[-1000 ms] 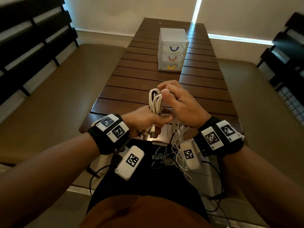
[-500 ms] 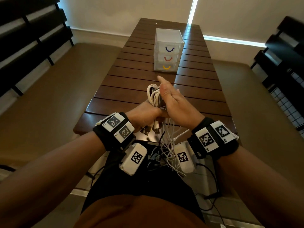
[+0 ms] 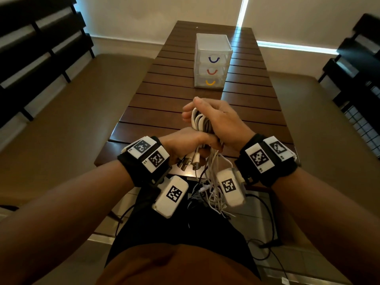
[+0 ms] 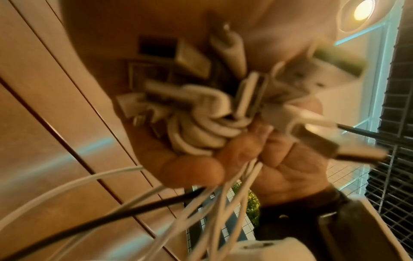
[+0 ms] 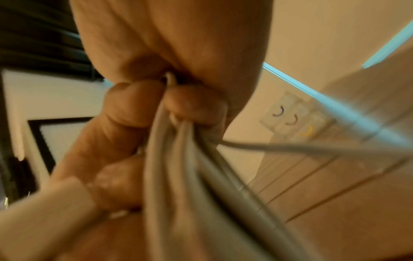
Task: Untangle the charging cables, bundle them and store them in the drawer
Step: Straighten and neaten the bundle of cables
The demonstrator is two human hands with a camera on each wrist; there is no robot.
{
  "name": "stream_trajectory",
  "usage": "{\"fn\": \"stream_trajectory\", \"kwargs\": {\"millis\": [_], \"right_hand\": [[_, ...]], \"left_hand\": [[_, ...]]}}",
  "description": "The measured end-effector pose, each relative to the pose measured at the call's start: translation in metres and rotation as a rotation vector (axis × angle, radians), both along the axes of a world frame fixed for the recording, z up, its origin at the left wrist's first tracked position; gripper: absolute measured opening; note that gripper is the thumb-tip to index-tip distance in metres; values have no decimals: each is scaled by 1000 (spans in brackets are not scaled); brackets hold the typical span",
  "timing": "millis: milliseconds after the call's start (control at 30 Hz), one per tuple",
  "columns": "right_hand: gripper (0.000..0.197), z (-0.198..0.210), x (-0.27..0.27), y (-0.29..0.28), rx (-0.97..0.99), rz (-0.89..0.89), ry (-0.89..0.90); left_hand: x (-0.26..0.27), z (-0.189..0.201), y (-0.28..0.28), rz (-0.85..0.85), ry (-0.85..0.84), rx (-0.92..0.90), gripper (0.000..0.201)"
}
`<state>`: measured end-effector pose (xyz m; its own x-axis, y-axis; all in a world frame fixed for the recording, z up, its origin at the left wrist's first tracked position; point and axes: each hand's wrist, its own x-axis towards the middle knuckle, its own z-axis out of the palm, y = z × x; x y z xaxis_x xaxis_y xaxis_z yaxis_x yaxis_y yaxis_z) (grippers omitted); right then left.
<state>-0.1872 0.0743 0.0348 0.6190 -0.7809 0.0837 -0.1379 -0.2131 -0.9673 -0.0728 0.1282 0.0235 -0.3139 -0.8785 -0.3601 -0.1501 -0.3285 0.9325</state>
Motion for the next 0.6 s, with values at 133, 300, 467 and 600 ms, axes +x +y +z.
{"fn": "stream_trajectory", "kwargs": {"millis": [133, 300, 467, 600], "right_hand": [[27, 3, 3, 2, 93, 65, -165], [15, 3, 3, 5, 67, 13, -306], [17, 6, 7, 11, 20, -37, -367], [25, 2, 13, 18, 68, -60, -397]], "left_hand": [[0, 4, -2, -116, -58, 14, 12], [3, 3, -4, -170, -30, -5, 13], [2, -1, -7, -202, 6, 12, 7], [3, -11, -5, -201, -31, 88, 6]]}}
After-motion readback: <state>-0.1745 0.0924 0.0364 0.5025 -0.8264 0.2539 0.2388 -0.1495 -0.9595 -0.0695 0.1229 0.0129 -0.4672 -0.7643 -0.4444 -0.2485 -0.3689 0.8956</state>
